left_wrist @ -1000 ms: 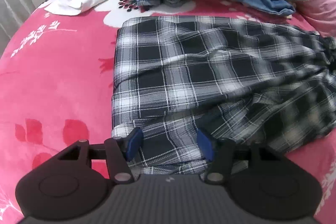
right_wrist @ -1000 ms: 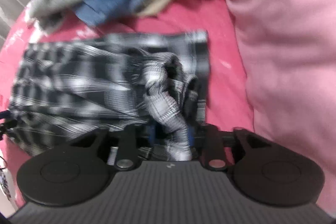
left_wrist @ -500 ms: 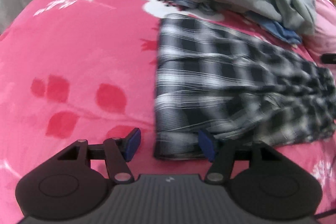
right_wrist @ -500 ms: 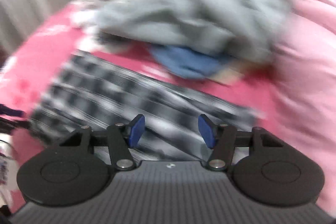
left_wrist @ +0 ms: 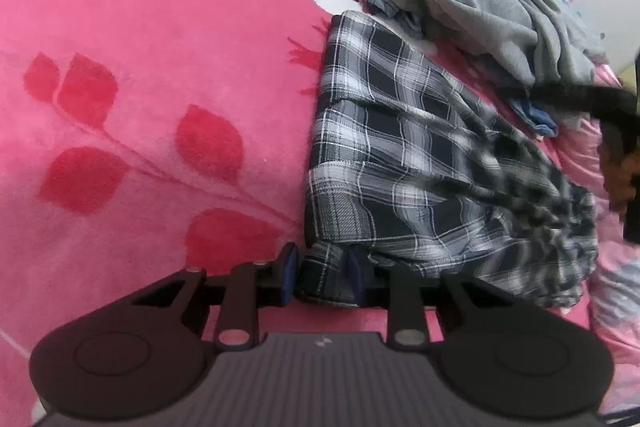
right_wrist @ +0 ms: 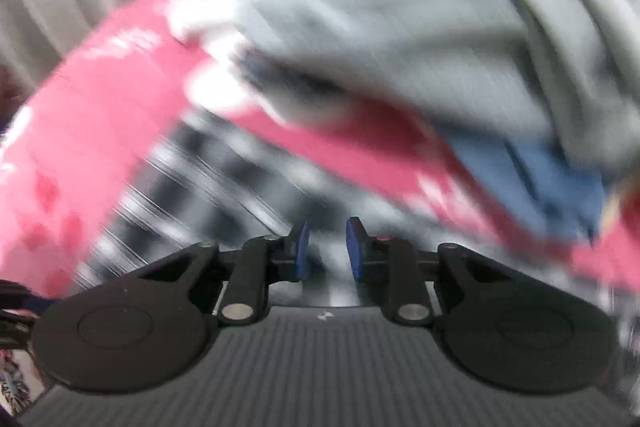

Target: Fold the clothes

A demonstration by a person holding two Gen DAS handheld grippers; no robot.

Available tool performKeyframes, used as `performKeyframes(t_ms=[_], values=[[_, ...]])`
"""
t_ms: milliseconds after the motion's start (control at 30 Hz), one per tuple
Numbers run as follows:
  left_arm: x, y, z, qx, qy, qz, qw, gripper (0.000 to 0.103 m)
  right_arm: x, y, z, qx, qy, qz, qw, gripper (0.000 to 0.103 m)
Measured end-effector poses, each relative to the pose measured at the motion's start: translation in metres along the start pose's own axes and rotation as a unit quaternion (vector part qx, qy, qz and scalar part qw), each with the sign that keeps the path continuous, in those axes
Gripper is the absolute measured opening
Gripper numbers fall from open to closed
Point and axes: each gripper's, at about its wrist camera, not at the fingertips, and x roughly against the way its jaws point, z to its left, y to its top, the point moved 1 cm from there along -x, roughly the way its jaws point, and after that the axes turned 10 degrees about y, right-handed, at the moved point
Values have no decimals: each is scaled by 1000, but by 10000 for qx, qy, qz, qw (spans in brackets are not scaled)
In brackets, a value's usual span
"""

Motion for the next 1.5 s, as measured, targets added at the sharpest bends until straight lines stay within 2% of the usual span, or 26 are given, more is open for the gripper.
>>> performKeyframes(t_ms=[67,133,167,200,367,400,433,467,500,533,667,733,900,1033,1167,1267,1400,1500], values=[[-4,2,-2,-173,-50,56,9998,28,-9,12,6,29,-38,20,10000,30],[-4,2,-5,-403,-11,47,9992,26,-36,30,23,400,70,138,9991,36],[-4,1,-5,-440,-15,46,9990,26,-51,40,30,570,100,237,9980,44],[-4,1,-5,-459,-28,38,9989,25,-66,49,37,739,131,336,9966,46],[-6,0,-5,-728,-67,16,9973,16,-133,85,51,815,453,1155,9889,50],[-6,0,-6,-814,-50,27,9967,12,-145,87,50,709,556,1404,9860,50],[-6,1,-6,-825,-57,47,9966,8,-157,89,49,604,657,1652,9822,39],[-5,2,-5,-737,-107,82,9972,7,-160,89,51,546,593,1768,9809,20],[-3,2,-2,-622,-166,97,9979,5,-162,90,52,493,515,1873,9797,15],[-1,2,0,-508,-225,114,9984,4,-158,94,54,453,498,1779,9818,7],[11,-6,10,-171,-453,208,9986,3,-128,103,58,482,131,1057,9931,4],[16,-11,13,-148,-498,205,9984,3,-128,101,56,491,30,900,9947,3],[12,-17,17,-290,-515,161,9981,3,-147,98,49,525,-330,635,9961,3],[15,-27,20,-673,-648,135,9955,4,-164,96,44,576,-683,401,9952,1],[21,-32,25,-984,-739,164,9923,7,-130,104,41,405,-603,65,9973,3],[26,-31,31,-1094,-702,182,9913,7,-81,79,64,714,-267,290,9967,4],[33,-25,42,-789,-608,79,9950,15,-16,44,95,1133,188,608,9915,5],[32,-13,38,-677,-512,-152,9963,23,-2,-8,124,1569,407,1171,9798,7]])
